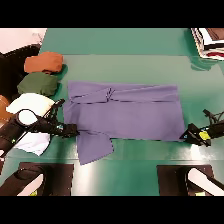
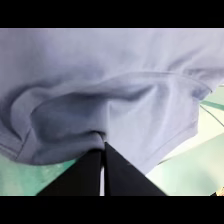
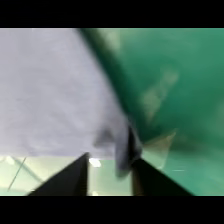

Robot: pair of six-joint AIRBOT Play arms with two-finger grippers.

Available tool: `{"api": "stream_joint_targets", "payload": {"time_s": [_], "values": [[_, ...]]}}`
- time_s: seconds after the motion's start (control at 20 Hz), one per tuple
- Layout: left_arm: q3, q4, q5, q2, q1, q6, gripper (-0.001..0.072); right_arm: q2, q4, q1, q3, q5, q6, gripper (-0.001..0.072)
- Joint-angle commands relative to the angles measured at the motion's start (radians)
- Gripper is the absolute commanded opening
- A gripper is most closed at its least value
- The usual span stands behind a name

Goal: Fold the shirts.

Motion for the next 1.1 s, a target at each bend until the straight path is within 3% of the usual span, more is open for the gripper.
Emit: {"api": "stream_joint_targets", "payload": {"time_s": [0.0,0.05,0.2,0.4,0.5,0.7,1.05], "values": [[0.006,0.035,-0.026,0.001,0.0,0.001,0.0021,-0.01,0.009,0.063,-0.023,-0.085,-0.005,0.0152],[0.013,0.084,-0.062,0.001,0.0,-0.007,0.002,0.011,0.004,0.076,-0.023,-0.089,-0.005,0.0024],[0.037,0.187,-0.163,0.049,0.0,-0.037,0.0019,0.114,0.0,0.079,-0.022,-0.035,-0.005,0.0012],[0.05,0.168,-0.384,0.259,0.0,-0.095,0.002,0.304,-0.143,0.079,0.05,0.195,0.019,0.0011],[0.102,0.169,-0.422,0.296,0.0,-0.097,0.0021,0.381,-0.184,0.079,0.114,0.222,0.056,0.001],[0.233,0.219,-0.204,0.224,0.0,-0.084,0.0021,0.318,-0.169,0.107,0.263,0.197,0.058,0.001],[0.505,0.383,0.127,-0.252,0.0,-0.052,0.0023,-0.158,-0.168,0.337,0.594,0.01,0.071,0.0011]]}}
